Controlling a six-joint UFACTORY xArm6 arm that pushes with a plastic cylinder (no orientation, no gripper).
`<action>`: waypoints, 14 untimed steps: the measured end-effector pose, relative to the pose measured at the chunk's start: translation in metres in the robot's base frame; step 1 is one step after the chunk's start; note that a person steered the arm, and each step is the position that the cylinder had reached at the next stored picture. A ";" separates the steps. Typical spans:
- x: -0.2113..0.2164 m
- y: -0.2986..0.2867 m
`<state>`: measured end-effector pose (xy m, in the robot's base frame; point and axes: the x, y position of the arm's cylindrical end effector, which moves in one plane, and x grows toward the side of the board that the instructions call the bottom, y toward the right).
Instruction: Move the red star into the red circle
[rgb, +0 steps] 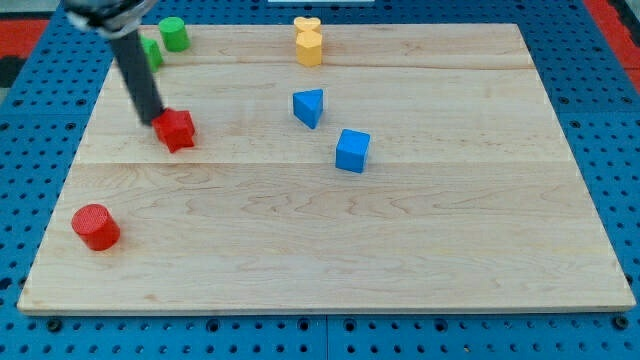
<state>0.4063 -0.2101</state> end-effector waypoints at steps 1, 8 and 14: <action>-0.035 -0.004; 0.040 -0.005; -0.001 -0.049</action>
<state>0.4051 -0.2588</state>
